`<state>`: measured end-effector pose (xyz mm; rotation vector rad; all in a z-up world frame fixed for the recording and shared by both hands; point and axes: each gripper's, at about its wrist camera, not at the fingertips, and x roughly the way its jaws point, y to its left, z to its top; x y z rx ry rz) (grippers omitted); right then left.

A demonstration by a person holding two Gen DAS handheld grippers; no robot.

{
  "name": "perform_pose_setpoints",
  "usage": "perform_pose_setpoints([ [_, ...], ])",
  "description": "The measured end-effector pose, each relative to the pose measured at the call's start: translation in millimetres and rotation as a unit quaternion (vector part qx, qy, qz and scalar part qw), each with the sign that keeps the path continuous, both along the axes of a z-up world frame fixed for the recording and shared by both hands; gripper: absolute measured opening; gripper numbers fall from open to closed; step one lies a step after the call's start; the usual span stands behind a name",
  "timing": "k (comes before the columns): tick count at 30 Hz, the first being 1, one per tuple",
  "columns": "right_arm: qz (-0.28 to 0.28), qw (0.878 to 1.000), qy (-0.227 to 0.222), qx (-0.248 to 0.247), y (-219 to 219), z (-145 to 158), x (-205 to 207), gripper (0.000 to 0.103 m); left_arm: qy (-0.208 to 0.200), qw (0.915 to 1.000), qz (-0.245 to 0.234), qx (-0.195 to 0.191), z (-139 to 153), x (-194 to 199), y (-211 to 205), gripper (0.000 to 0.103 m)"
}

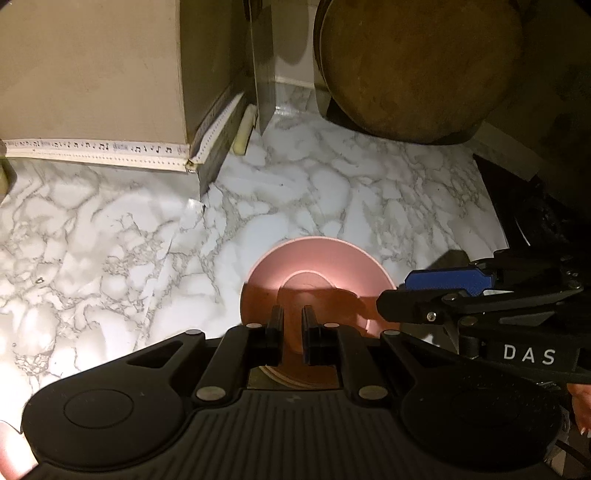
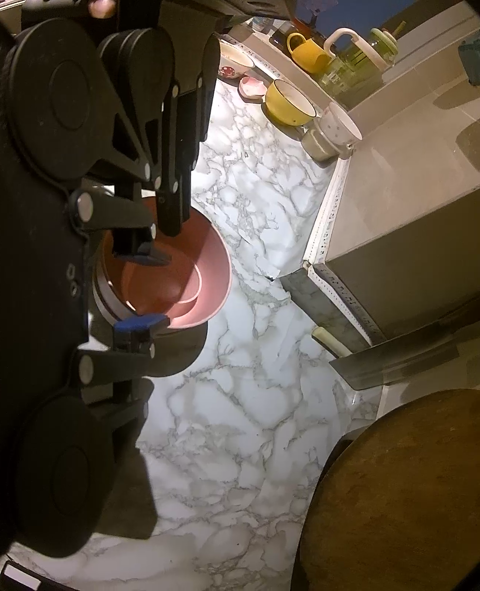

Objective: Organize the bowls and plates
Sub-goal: 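Open both tools to release the heart-shaped dish inside the pink bowl, then move both tools to the rim of the cream bowl stack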

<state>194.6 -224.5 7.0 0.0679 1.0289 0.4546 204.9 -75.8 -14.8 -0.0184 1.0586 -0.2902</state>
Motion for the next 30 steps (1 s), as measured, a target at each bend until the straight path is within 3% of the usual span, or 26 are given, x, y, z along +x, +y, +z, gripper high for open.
perform_pose_setpoints([
  [7,0.0,1.0,-0.011,0.003,0,5,-10,0.035,-0.03,0.9995,-0.001,0.003,11,-13,2,0.014],
  [11,0.0,1.0,-0.023,0.007,0,10,-17,0.039,-0.045,0.999,0.001,0.004,16,-21,4,0.031],
  [15,-0.005,0.999,-0.04,0.007,-1,17,-25,0.051,-0.058,0.9982,0.012,-0.002,20,-28,9,0.052],
  [20,-0.01,0.998,-0.064,0.007,-4,22,-34,0.071,-0.065,0.9976,0.018,-0.011,22,-35,16,0.056],
  [24,-0.017,0.997,-0.077,0.009,-6,24,-40,0.086,-0.08,0.9962,0.031,-0.016,22,-41,21,0.074],
  [27,-0.033,0.996,-0.077,0.012,-10,21,-40,0.099,-0.082,0.9955,0.04,-0.024,19,-44,26,0.077],
  [30,-0.056,0.996,-0.064,0.019,-15,17,-40,0.101,-0.065,0.9958,0.055,-0.035,12,-42,29,0.077],
])
